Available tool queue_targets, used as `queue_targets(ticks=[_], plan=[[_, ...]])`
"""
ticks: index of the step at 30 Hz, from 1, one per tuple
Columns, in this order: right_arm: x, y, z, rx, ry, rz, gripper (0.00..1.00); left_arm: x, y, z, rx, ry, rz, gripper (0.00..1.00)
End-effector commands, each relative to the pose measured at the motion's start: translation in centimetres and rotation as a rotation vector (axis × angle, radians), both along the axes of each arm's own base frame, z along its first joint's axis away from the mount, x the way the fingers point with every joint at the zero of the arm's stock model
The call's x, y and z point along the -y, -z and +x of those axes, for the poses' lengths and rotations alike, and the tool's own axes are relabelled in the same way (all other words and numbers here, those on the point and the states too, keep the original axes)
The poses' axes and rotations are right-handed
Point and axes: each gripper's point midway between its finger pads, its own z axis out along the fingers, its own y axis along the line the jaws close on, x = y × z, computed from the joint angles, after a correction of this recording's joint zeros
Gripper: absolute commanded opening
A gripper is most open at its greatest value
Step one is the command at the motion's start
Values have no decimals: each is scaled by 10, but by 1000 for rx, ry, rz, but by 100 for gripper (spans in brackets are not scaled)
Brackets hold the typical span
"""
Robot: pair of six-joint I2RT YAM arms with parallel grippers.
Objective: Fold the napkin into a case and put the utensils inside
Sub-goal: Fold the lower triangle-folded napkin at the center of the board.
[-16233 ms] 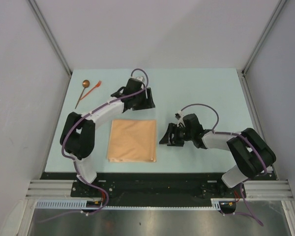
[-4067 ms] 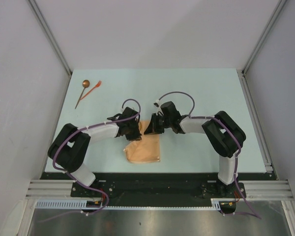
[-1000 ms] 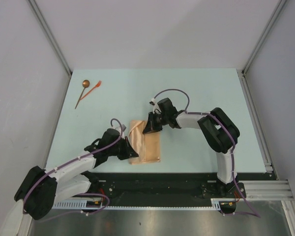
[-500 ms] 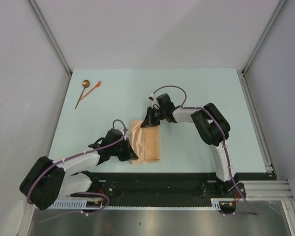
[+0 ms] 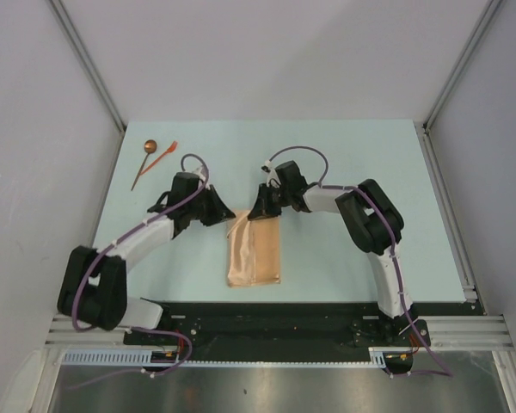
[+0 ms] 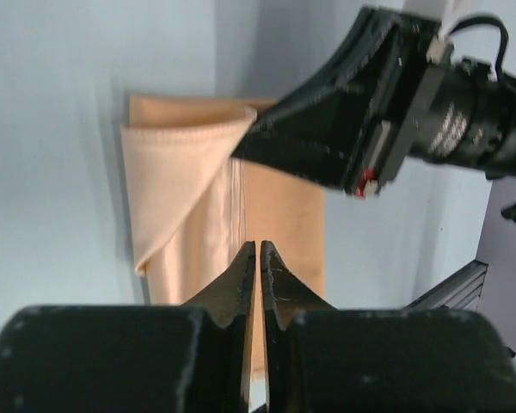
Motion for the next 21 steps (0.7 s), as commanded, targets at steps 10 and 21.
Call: queue_targets(ticks=[10,21], plan=[[33,-67,-80,29,-64,-6,29,41,27,61,-17,105,-105,4],[-16,-46,-170,-63,-214,91,11,51,58,75,-56,87,-106,3]])
